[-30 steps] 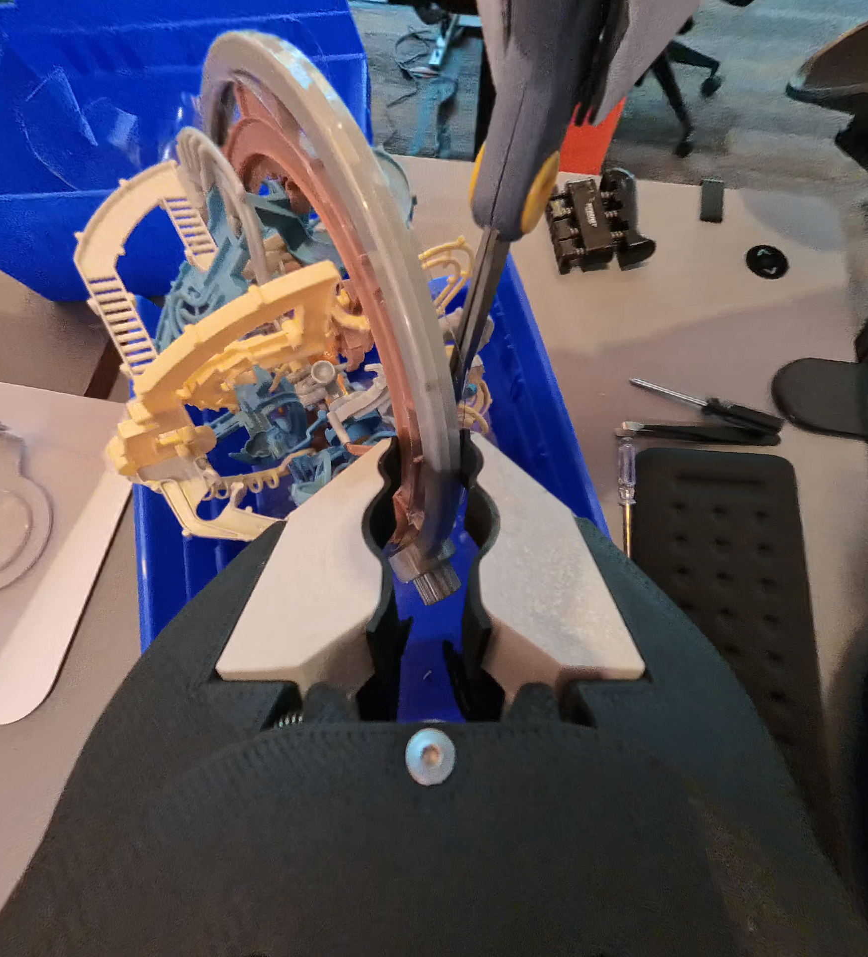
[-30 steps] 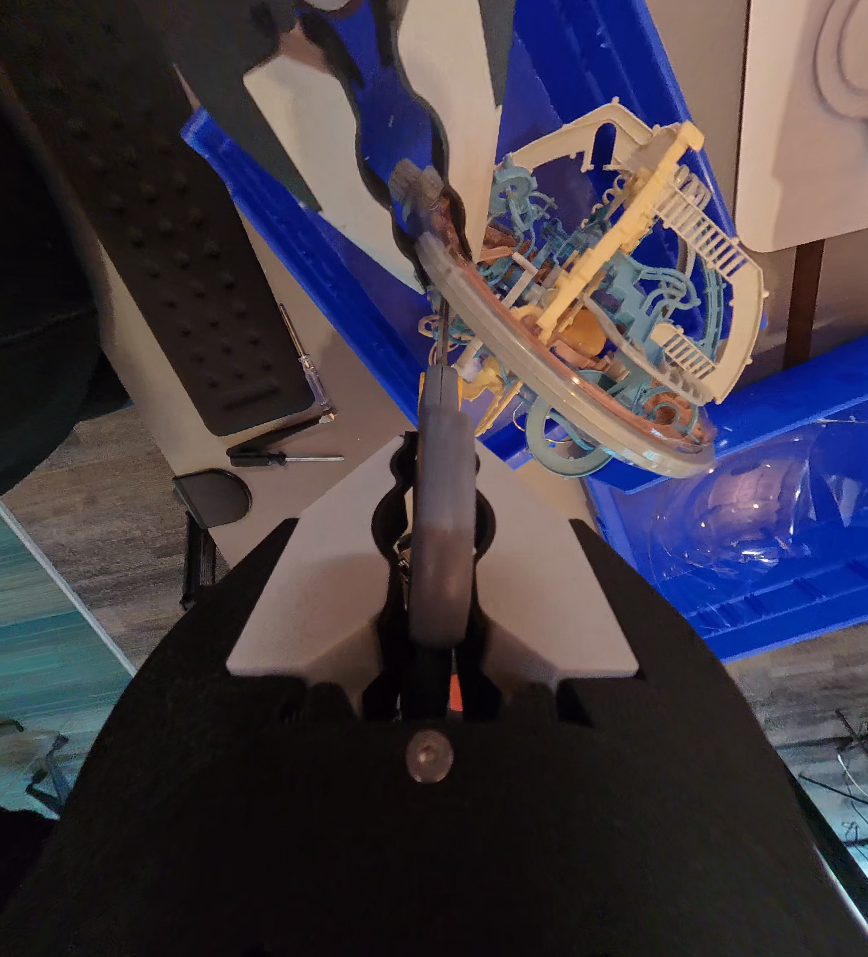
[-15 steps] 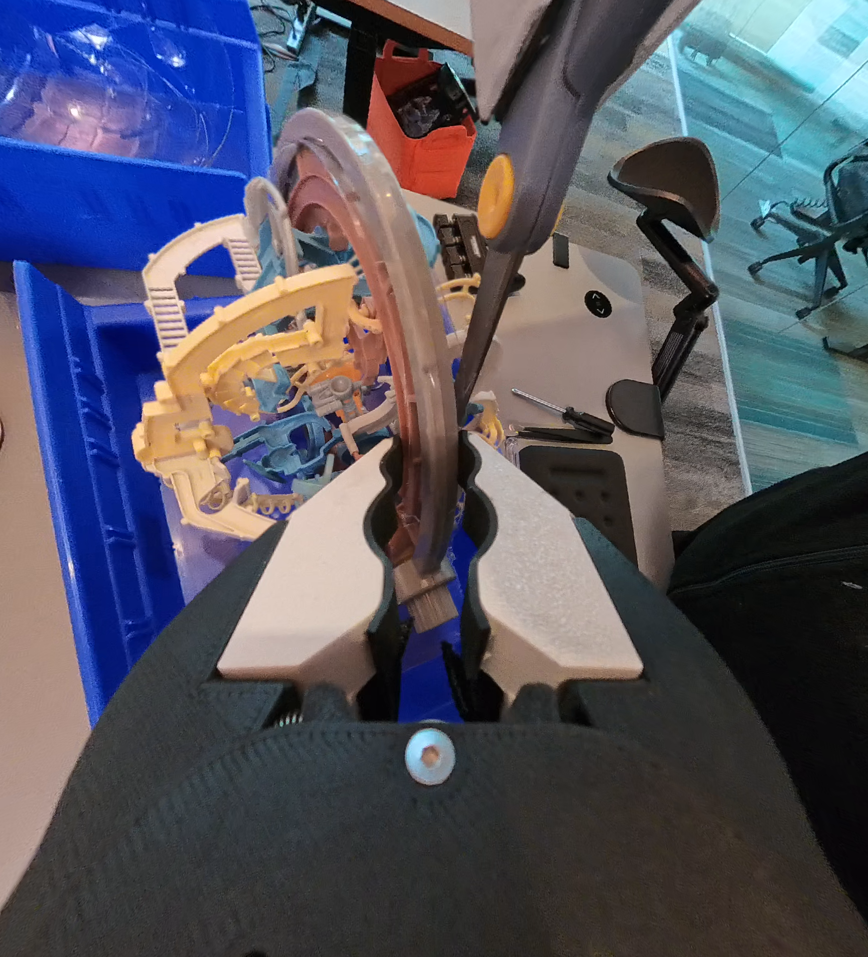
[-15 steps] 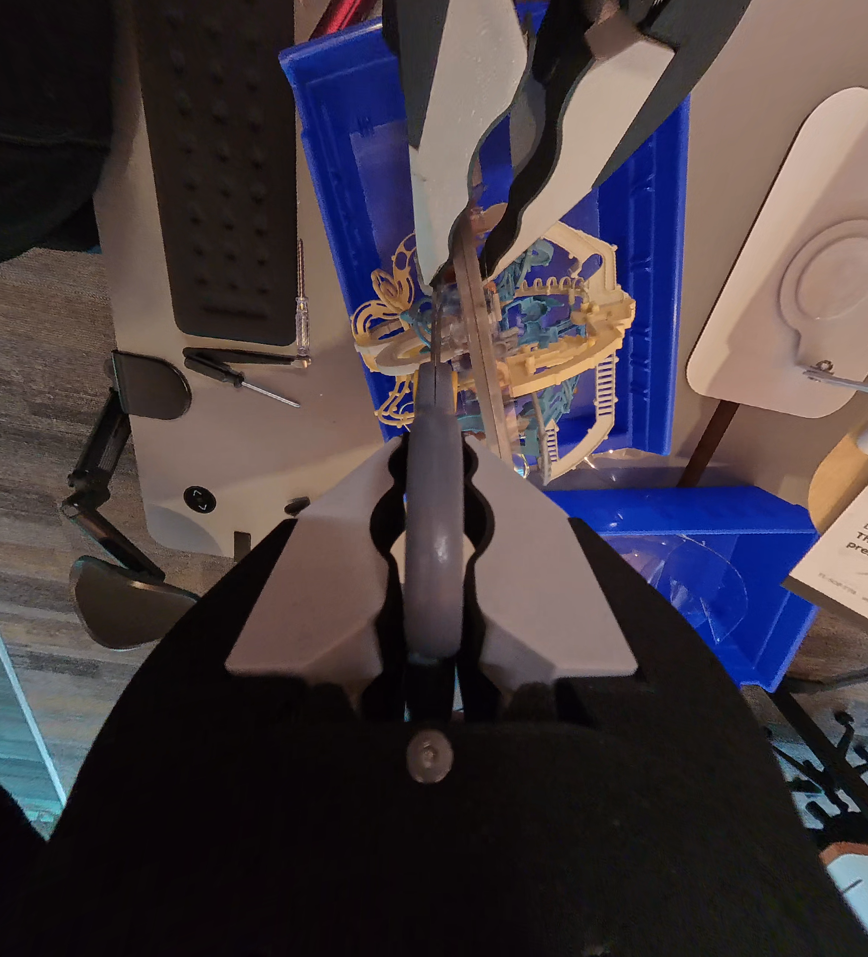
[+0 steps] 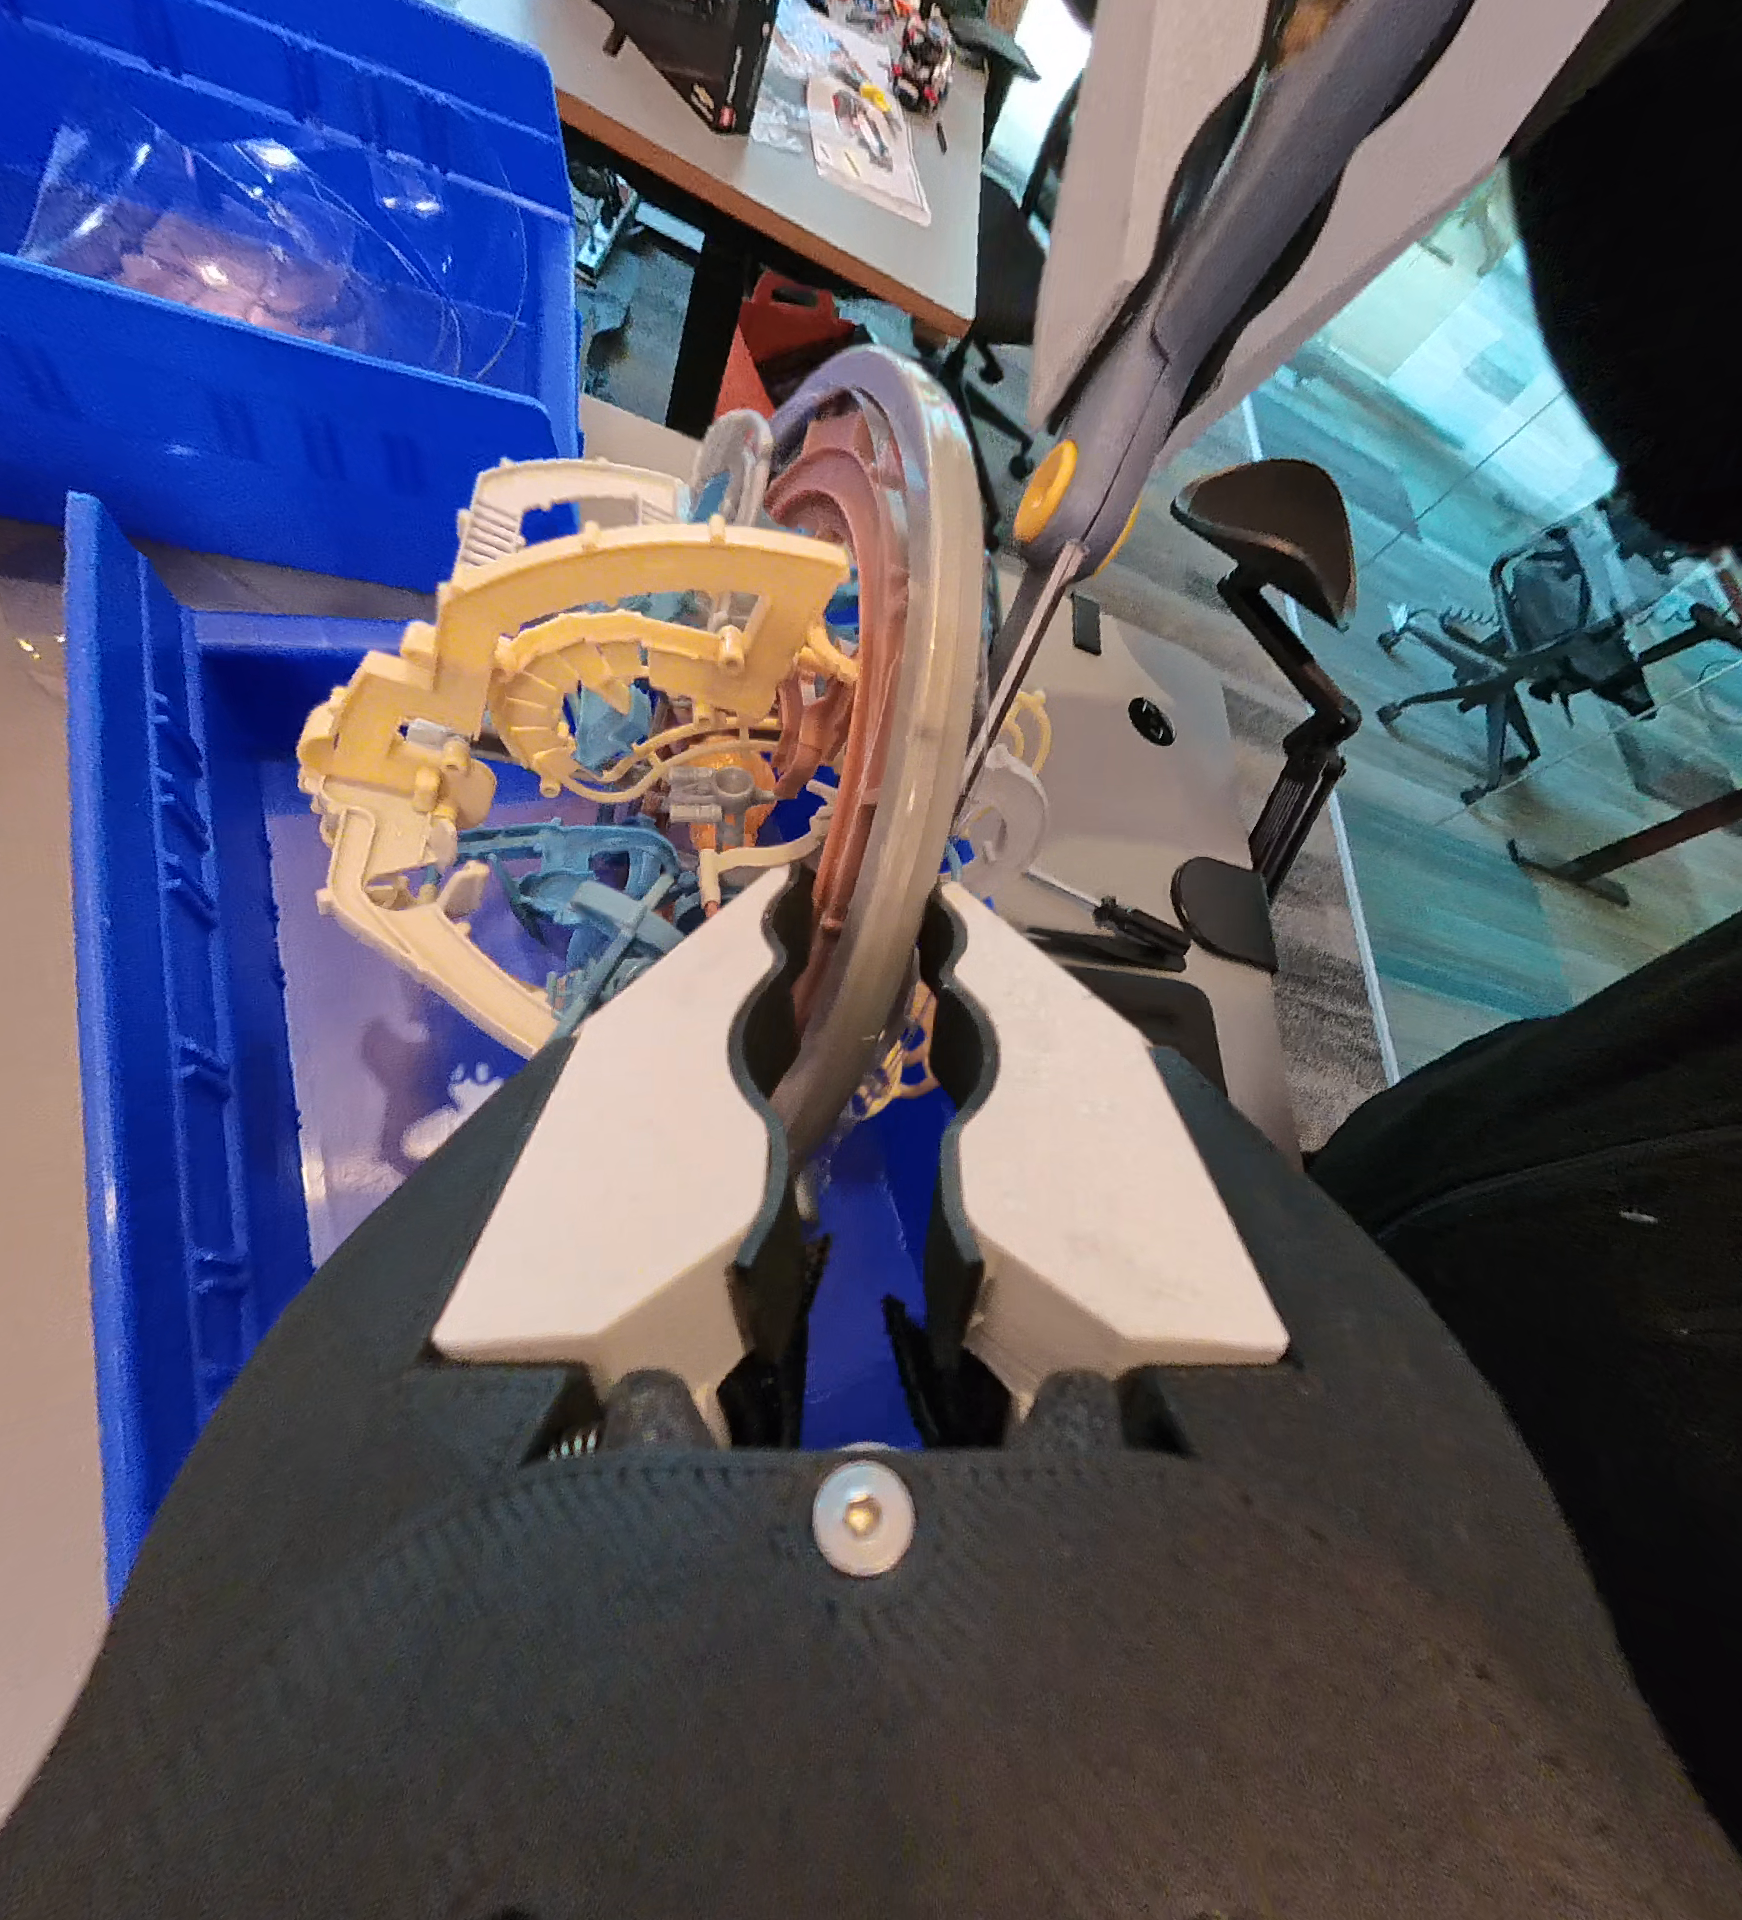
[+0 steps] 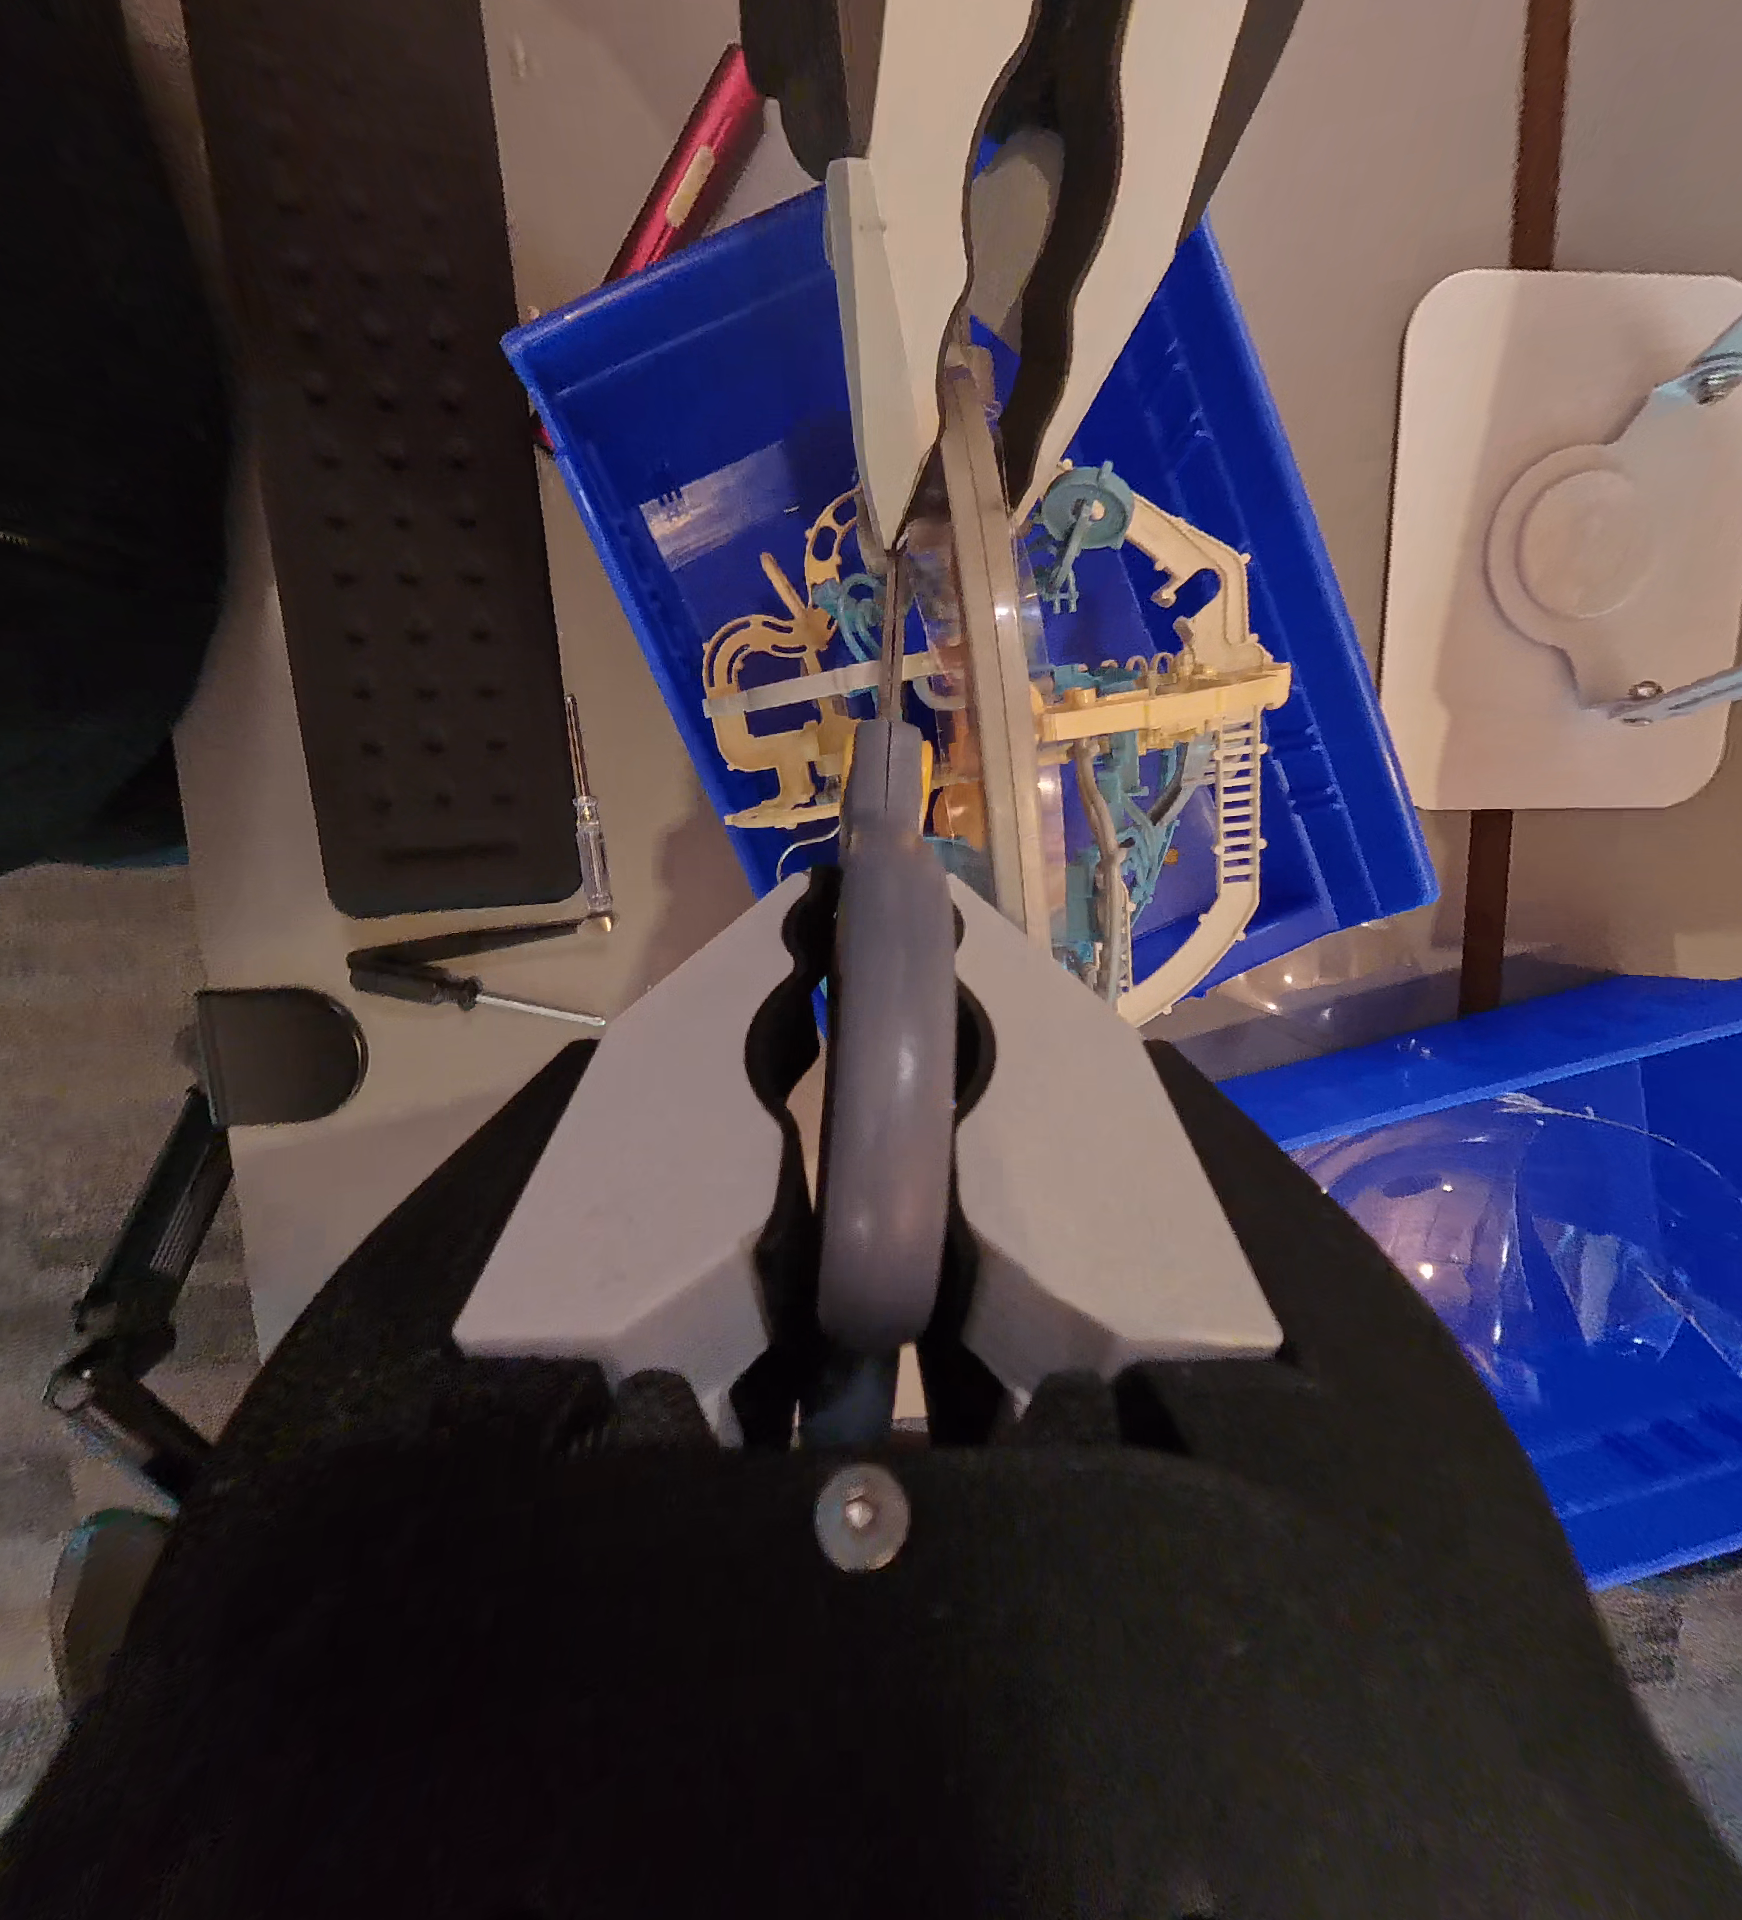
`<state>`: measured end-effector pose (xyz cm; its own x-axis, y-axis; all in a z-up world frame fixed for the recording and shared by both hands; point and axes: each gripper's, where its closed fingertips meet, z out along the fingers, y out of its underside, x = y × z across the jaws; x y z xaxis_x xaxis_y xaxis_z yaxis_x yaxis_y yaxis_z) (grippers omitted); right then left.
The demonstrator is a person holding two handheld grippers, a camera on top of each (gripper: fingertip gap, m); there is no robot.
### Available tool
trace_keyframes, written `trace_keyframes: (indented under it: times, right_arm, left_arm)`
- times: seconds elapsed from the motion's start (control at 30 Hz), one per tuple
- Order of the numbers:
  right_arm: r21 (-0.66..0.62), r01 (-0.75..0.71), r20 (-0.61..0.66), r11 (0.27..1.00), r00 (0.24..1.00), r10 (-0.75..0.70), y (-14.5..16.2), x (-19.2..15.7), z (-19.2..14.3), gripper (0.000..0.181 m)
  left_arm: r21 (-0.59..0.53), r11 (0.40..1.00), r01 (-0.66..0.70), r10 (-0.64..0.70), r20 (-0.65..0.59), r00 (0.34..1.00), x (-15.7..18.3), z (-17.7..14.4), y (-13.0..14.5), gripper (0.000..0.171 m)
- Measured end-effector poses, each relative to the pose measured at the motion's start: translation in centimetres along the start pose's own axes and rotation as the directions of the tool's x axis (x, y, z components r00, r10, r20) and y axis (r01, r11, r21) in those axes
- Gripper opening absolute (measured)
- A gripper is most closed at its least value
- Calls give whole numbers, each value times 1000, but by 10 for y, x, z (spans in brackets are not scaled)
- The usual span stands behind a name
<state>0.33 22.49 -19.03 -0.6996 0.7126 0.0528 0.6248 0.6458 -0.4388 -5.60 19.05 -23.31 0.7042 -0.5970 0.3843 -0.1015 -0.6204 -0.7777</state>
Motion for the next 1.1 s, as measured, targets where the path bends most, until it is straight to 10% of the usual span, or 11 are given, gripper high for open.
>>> trace_keyframes:
  times: [0.5,1.1]
  right_arm:
    - [181,-105,-175,978,975,137,17,-12,8,15]
    - [109,-67,-525,992,844,115,11,-9,25,14]
  left_arm:
    - [56,998,-8,8,14,1000,-6,10,-15,19]
    - [136,989,62,-76,98,992,-35,6,-28,19]
